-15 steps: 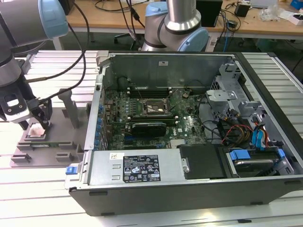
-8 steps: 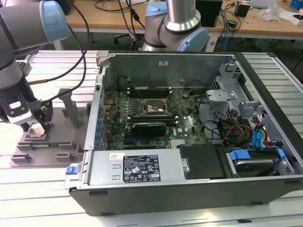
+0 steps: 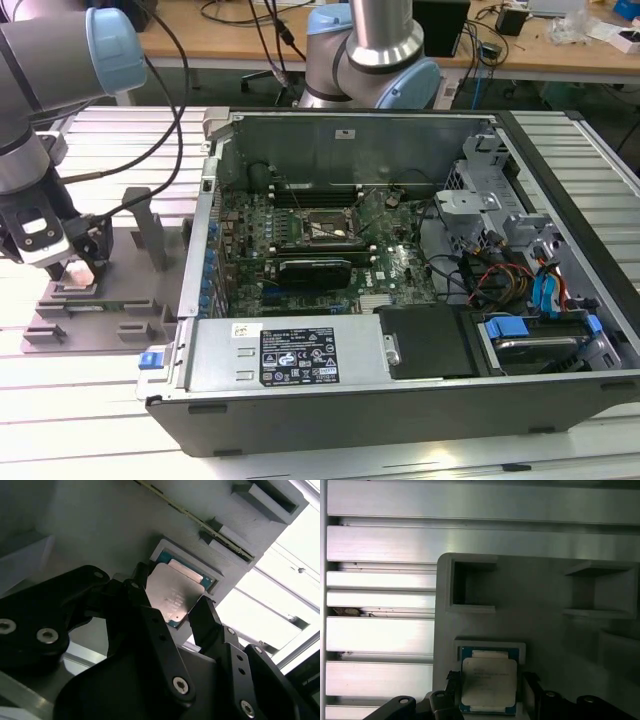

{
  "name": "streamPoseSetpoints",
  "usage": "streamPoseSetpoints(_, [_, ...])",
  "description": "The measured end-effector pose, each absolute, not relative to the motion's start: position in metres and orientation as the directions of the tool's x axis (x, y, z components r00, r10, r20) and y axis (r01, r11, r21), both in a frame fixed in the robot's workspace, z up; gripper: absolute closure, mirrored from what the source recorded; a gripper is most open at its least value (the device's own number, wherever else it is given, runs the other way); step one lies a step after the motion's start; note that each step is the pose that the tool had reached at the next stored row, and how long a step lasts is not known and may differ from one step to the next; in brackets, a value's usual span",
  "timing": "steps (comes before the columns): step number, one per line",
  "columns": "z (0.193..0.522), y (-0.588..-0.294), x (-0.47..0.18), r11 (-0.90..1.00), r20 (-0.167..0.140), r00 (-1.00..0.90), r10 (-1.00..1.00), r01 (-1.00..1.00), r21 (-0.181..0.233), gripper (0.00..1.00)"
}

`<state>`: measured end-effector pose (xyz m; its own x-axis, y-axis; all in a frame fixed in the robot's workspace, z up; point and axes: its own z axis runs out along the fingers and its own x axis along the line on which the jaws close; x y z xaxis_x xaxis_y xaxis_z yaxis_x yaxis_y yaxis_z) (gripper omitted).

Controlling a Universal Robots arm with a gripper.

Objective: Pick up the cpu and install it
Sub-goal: 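Pick up the cpu and move it towards the insertion slot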

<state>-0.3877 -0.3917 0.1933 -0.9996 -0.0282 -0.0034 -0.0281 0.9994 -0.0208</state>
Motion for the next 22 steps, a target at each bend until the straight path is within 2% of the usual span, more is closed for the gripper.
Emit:
streamPoseSetpoints(14, [0.19, -0.3918, -0.3882, 0.999, -0.003, -1.0, -0.03, -0.03, -0.021, 0.4])
streamPoseSetpoints(15, [0.19, -0.3918, -0.3882, 0.999, -0.003, -1.0, -0.03, -0.03, -0.021, 0.45])
streamPoseSetpoints(22, [0.19, -0.3917, -0.3882, 0.999, -0.003, -1.0, -0.03, -0.03, -0.02, 0.45])
